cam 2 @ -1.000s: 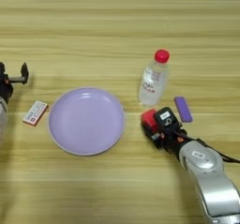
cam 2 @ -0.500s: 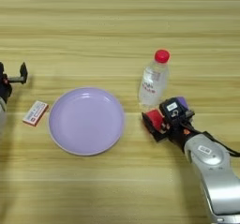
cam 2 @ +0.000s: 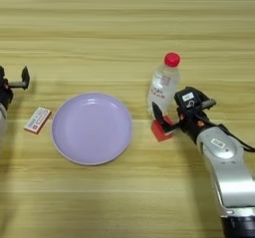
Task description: Move the objects on the table
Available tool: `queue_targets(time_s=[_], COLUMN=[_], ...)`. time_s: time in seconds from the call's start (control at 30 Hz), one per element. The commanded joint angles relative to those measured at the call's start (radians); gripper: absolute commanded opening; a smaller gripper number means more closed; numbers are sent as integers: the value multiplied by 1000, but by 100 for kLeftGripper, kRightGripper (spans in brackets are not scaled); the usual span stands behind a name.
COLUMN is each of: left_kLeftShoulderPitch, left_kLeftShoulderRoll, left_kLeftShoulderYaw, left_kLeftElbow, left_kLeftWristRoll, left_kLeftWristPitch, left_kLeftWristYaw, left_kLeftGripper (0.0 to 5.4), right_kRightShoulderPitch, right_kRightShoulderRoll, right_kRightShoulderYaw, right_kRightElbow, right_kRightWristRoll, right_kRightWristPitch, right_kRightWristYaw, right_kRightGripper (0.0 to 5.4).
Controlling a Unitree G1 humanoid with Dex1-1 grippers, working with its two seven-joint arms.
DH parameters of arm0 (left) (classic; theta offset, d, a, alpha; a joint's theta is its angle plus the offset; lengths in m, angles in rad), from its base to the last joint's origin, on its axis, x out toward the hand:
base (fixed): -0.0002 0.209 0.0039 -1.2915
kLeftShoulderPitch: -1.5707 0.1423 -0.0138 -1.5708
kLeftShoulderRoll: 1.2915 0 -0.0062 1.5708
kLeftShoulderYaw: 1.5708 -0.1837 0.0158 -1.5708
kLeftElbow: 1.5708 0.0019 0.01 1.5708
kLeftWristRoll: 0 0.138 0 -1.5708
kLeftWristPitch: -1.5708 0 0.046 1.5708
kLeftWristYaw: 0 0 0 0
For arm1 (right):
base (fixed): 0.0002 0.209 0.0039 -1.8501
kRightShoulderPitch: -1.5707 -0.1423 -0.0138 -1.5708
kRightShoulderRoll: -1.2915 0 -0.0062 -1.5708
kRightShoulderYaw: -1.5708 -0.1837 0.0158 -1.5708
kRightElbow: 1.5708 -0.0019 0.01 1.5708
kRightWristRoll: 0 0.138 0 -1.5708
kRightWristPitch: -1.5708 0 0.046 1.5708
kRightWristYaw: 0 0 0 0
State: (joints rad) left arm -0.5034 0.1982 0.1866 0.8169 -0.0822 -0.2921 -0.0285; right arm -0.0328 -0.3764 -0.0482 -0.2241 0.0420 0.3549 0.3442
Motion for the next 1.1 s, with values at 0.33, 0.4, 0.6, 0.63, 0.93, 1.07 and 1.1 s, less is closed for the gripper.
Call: queue_targets(time_s=[0.33,0.4,0.6,0.63,0.93,1.07,1.1], left_kLeftShoulderPitch=[4,4,5,6,6,6,6], left_kLeftShoulderRoll=[-5,-5,-2,-2,-4,-5,-4], left_kLeftShoulderYaw=[-9,-9,-9,-9,-9,-10,-10], left_kLeftElbow=[1,1,-1,-1,-2,-2,-1], left_kLeftWristRoll=[7,8,8,8,8,8,8], left_kLeftWristPitch=[-4,-4,-2,-2,-2,-2,-2], left_kLeftWristYaw=[2,2,2,1,4,4,4], left_kLeftGripper=[540,540,540,540,540,540,540], right_kRightShoulderPitch=[-152,-181,-238,-245,-274,-278,-277], right_kRightShoulderRoll=[45,56,79,82,92,94,95], right_kRightShoulderYaw=[1,-4,-1,-1,3,3,3], right_kRightElbow=[167,211,296,304,371,387,389], right_kRightWristRoll=[13,18,18,18,20,21,22], right_kRightWristPitch=[-72,-87,-124,-127,-170,-184,-186], right_kRightWristYaw=[-12,-18,-28,-29,-34,-30,-28], right_kRightGripper=[537,537,537,537,537,502,488])
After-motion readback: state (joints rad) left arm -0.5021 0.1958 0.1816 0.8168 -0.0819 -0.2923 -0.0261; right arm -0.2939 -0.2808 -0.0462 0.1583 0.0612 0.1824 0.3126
